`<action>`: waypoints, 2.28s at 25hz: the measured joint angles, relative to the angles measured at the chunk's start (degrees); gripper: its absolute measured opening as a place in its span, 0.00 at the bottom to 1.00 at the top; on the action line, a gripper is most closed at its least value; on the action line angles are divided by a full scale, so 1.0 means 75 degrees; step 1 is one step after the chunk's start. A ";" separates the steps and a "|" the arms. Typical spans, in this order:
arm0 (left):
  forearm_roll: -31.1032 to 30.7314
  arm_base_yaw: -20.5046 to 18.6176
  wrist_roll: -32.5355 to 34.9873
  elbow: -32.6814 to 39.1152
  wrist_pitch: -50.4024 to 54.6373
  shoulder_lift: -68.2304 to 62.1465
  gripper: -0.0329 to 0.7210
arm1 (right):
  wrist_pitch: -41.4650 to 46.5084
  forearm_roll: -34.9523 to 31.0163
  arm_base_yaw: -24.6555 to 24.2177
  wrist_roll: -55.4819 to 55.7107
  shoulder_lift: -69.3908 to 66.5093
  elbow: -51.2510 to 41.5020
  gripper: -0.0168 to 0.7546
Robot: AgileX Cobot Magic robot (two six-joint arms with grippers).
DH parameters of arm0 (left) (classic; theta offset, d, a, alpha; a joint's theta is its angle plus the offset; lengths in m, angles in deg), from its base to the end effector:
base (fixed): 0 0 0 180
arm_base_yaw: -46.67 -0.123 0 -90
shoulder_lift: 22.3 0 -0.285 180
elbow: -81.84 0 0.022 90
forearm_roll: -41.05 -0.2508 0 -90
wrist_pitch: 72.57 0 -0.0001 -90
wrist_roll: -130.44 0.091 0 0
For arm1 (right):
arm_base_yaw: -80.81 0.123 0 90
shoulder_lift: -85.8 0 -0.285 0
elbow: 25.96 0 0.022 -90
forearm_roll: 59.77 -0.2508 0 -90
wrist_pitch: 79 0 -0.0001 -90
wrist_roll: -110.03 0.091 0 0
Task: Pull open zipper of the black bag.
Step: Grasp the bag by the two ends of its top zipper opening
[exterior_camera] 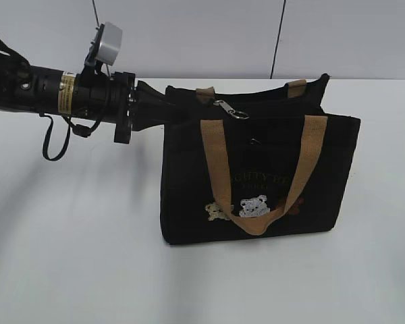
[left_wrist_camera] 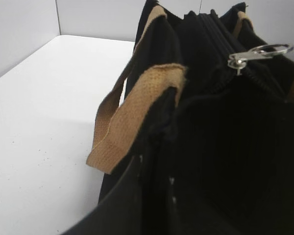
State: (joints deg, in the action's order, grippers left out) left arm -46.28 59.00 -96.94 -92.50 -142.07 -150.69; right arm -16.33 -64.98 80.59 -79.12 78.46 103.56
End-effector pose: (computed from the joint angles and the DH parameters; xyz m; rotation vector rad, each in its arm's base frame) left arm 0.3709 -0.1682 0.1684 1.3000 1.4075 -1.0501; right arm -0.0039 0.0074 0.2656 -0.1681 2.0926 0.0115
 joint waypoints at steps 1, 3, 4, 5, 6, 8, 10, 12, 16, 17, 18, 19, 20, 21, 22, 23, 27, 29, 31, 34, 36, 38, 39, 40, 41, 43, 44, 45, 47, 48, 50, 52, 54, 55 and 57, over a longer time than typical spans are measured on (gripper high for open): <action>0.0000 0.0000 0.0000 0.0000 0.0000 0.0000 0.08 | 0.0000 -0.0031 0.0000 0.0000 0.0000 0.0000 0.64; -0.0009 0.0000 0.0000 0.0000 0.0000 0.0000 0.08 | 0.0000 -0.0051 0.0000 0.0000 0.0000 0.0000 0.64; -0.0017 0.0000 0.0000 0.0000 0.0000 0.0000 0.08 | -0.0008 -0.0067 0.0000 0.0000 0.0000 0.0018 0.64; -0.0017 0.0000 0.0000 0.0000 0.0000 0.0000 0.08 | -0.0013 -0.0075 0.0000 0.0000 0.0000 0.0070 0.64; -0.0024 0.0000 0.0000 -0.0003 0.0000 0.0000 0.08 | -0.0006 -0.0091 0.0000 0.0000 -0.0036 0.0134 0.64; -0.0024 0.0000 0.0000 -0.0003 0.0000 0.0000 0.08 | -0.0006 -0.0122 0.0000 0.0000 -0.0453 0.0326 0.64; -0.0024 0.0000 0.0000 -0.0003 0.0000 0.0000 0.08 | -0.0006 -0.0271 0.0000 0.0000 -0.1063 0.0561 0.64; -0.0032 0.0000 0.0000 -0.0003 0.0000 0.0000 0.08 | -0.0044 -0.0512 0.0000 0.0000 -0.1765 0.0846 0.64; -0.0038 0.0000 0.0000 -0.0003 0.0000 0.0000 0.08 | -0.0148 -0.0789 0.0000 -0.0128 -0.3021 0.1567 0.64; -0.0040 0.0000 0.0000 -0.0003 0.0000 0.0000 0.08 | -0.0148 -0.0828 0.0000 -0.0243 -0.3368 0.1765 0.64; -0.0040 0.0000 0.0000 -0.0003 0.0000 0.0000 0.08 | -0.0148 -0.0852 0.0000 -0.0366 -0.3722 0.1930 0.64; -0.0047 0.0000 0.0000 -0.0003 0.0000 0.0000 0.08 | -0.0148 -0.0873 0.0000 -0.0469 -0.4079 0.2122 0.64; -0.0047 0.0000 0.0000 -0.0003 0.0000 0.0000 0.08 | -0.0154 -0.0878 0.0000 -0.0544 -0.4374 0.2268 0.64; -0.0048 0.0000 0.0000 -0.0003 0.0000 0.0000 0.08 | -0.0161 -0.0882 0.0000 -0.0618 -0.4722 0.2451 0.64; -0.0048 0.0000 0.0000 -0.0003 0.0000 0.0000 0.08 | -0.0185 -0.0899 0.0000 -0.0714 -0.5054 0.2568 0.64; -0.0048 0.0000 0.0000 -0.0003 0.0000 0.0000 0.08 | -0.0235 -0.0964 0.0000 -0.0858 -0.5315 0.2696 0.64; -0.0055 0.0000 0.0000 -0.0003 0.0000 0.0000 0.08 | -0.0606 -0.1575 0.0000 -0.1776 -0.6531 0.3168 0.64; -0.0055 0.0007 0.0000 -0.0003 -0.0007 0.0000 0.08 | -0.0900 -0.2014 0.0000 -0.2284 -0.7028 0.3337 0.64; -0.0055 0.0007 0.0000 -0.0003 -0.0007 0.0000 0.08 | -0.1150 -0.2363 0.0119 -0.2808 -0.7432 0.3486 0.64; -0.0055 0.0007 0.0000 -0.0003 -0.0007 0.0000 0.08 | -0.1674 -0.2543 0.0765 -0.3349 -0.8066 0.3647 0.64; -0.0057 0.0007 0.0000 -0.0003 -0.0007 0.0000 0.08 | -0.2063 -0.2593 0.1342 -0.3457 -0.8517 0.3783 0.64; -0.0063 0.0007 0.0000 -0.0003 -0.0007 0.0000 0.08 | -0.2395 -0.2608 0.1780 -0.3435 -0.8961 0.4005 0.64; -0.0063 0.0007 0.0000 -0.0003 -0.0007 0.0000 0.08 | -0.2514 -0.2608 0.1988 -0.3354 -0.9211 0.4176 0.64; -0.0063 0.0007 0.0000 -0.0003 -0.0007 0.0000 0.08 | -0.2583 -0.2608 0.2176 -0.3270 -0.9461 0.4333 0.64; -0.0063 0.0014 0.0000 -0.0003 -0.0007 0.0000 0.08 | -0.2635 -0.2615 0.2321 -0.3147 -0.9665 0.4575 0.64; -0.0071 0.0014 0.0000 -0.0003 -0.0007 0.0000 0.08 | -0.2685 -0.2629 0.2614 -0.2939 -1.0121 0.4966 0.64; -0.0077 0.0014 0.0000 -0.0003 -0.0007 0.0000 0.08 | -0.2701 -0.2638 0.2736 -0.2826 -1.0293 0.5180 0.64; -0.0085 0.0014 0.0000 -0.0003 -0.0013 0.0000 0.08 | -0.2710 -0.2644 0.2829 -0.2751 -1.0487 0.5388 0.64; -0.0101 0.0014 0.0000 -0.0003 -0.0015 0.0000 0.08 | -0.2746 -0.2642 0.3014 -0.2604 -1.0844 0.5728 0.64; -0.0123 0.0014 0.0000 -0.0003 -0.0015 0.0000 0.08 | -0.2754 -0.2645 0.3068 -0.2560 -1.0985 0.5890 0.64; -0.0142 0.0014 0.0000 -0.0003 -0.0022 0.0000 0.08 | -0.2760 -0.2645 0.3155 -0.2461 -1.1330 0.6139 0.64; -0.0158 0.0014 0.0000 -0.0009 -0.0031 0.0000 0.08 | -0.2725 -0.2645 0.3200 -0.2371 -1.1648 0.6374 0.64; -0.0172 0.0014 0.0000 -0.0011 -0.0036 0.0000 0.08 | -0.2620 -0.2645 0.3276 -0.2274 -1.1940 0.6565 0.64; -0.0172 0.0014 0.0000 -0.0017 -0.0036 0.0000 0.08 | -0.2574 -0.2645 0.3341 -0.2246 -1.2063 0.6636 0.64; -0.0175 0.0014 0.0000 -0.0017 -0.0036 0.0000 0.08 | -0.2539 -0.2575 0.3507 -0.2210 -1.2248 0.6728 0.64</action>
State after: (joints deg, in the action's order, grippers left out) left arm -47.59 59.11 -96.94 -92.63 -142.34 -150.69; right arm -35.37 -84.29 106.89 -95.70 -13.40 154.01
